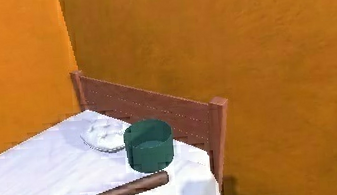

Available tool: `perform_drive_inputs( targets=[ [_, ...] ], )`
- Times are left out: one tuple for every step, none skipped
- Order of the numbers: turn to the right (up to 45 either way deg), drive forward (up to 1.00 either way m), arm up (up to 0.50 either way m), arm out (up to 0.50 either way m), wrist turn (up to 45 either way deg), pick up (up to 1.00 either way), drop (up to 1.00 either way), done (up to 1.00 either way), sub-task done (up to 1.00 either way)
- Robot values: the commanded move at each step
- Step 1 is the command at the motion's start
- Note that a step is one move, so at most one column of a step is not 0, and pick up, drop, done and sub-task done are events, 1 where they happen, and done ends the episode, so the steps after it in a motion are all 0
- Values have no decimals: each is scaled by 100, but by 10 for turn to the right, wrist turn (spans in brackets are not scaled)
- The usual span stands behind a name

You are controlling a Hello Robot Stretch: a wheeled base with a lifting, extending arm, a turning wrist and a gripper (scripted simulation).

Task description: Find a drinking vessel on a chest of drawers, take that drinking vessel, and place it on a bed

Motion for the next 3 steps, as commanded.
perform_drive_inputs(
  targets=[
    [150,0,0,0,0,0,0,0,0],
    [0,5,0,0,0,0,0,0,0],
    [-450,0,0,0,0,0,0,0,0]
  ],
)
